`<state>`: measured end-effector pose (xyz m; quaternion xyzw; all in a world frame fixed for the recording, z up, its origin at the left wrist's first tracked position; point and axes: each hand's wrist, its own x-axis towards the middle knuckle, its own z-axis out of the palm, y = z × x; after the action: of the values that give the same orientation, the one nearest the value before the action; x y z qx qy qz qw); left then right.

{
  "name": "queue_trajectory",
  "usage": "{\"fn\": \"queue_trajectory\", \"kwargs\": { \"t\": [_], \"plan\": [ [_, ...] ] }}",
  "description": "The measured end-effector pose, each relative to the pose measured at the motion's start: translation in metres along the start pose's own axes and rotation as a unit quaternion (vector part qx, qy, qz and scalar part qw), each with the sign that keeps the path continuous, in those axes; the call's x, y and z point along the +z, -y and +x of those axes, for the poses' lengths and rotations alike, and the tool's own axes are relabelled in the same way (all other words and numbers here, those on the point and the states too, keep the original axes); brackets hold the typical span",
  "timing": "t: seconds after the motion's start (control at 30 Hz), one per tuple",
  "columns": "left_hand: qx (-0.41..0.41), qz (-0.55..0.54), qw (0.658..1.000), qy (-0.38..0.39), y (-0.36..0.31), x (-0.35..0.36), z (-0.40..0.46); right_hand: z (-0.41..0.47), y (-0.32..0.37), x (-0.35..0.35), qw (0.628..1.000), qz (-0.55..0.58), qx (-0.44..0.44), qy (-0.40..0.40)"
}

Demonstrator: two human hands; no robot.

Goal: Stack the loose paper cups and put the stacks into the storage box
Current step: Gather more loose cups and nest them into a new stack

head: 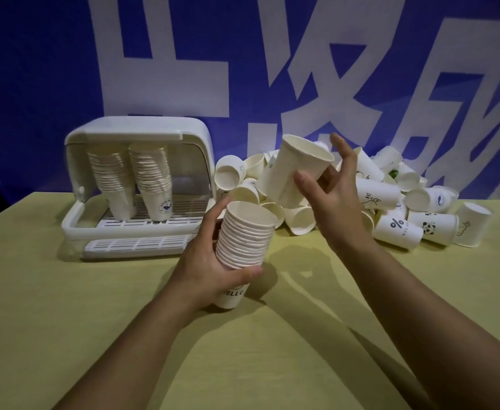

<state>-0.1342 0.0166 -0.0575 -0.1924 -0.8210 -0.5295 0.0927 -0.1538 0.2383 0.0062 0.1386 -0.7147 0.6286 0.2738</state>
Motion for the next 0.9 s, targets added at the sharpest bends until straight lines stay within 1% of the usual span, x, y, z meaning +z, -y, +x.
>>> {"fn": "queue_trajectory", "kwargs": {
  "t": [0.1, 0.2, 0.27, 0.33, 0.43, 0.5, 0.57, 0.63, 0.67, 0.7, 0.77, 0.83, 0.9],
  "plan": [
    [-0.012, 0.024, 1.000, -0.011, -0.005, -0.002, -0.002, -0.010, 0.011, 0.017, 0.998, -0.015, 0.007, 0.055],
    [-0.015, 0.044, 0.999, -0.004, -0.012, -0.002, -0.004, -0.019, 0.007, 0.029, 0.992, -0.067, 0.023, 0.107],
    [-0.011, 0.056, 0.998, -0.008, -0.013, -0.002, -0.004, -0.024, 0.003, 0.035, 0.984, -0.103, 0.045, 0.139],
    [-0.006, 0.055, 0.998, -0.014, -0.009, -0.003, -0.003, -0.031, 0.000, 0.040, 0.978, -0.112, 0.073, 0.162],
    [0.003, 0.042, 0.999, -0.033, -0.001, -0.006, -0.001, -0.037, -0.001, 0.044, 0.968, -0.136, 0.058, 0.202],
    [0.000, 0.032, 0.999, -0.044, 0.000, -0.005, 0.000, -0.027, -0.002, 0.045, 0.969, -0.157, 0.042, 0.184],
    [-0.011, 0.017, 0.998, -0.057, 0.000, -0.005, 0.002, -0.006, -0.011, 0.045, 0.968, -0.224, 0.012, 0.116],
    [-0.025, 0.000, 0.998, -0.062, 0.000, -0.006, 0.002, 0.022, -0.027, 0.043, 0.944, -0.328, -0.016, 0.046],
    [-0.032, -0.006, 0.997, -0.064, 0.000, -0.006, 0.002, 0.036, -0.035, 0.042, 0.925, -0.379, -0.018, 0.028],
    [-0.038, -0.010, 0.997, -0.067, -0.001, -0.008, 0.002, 0.049, -0.042, 0.039, 0.905, -0.424, -0.012, 0.026],
    [-0.045, -0.014, 0.997, -0.067, -0.003, -0.009, 0.001, 0.071, -0.053, 0.035, 0.873, -0.486, 0.005, 0.047],
    [-0.047, -0.010, 0.997, -0.062, -0.004, -0.008, 0.001, 0.087, -0.060, 0.033, 0.861, -0.505, 0.024, 0.063],
    [-0.044, -0.006, 0.997, -0.055, -0.004, -0.008, 0.001, 0.097, -0.063, 0.033, 0.860, -0.505, 0.043, 0.057]
  ]
}}
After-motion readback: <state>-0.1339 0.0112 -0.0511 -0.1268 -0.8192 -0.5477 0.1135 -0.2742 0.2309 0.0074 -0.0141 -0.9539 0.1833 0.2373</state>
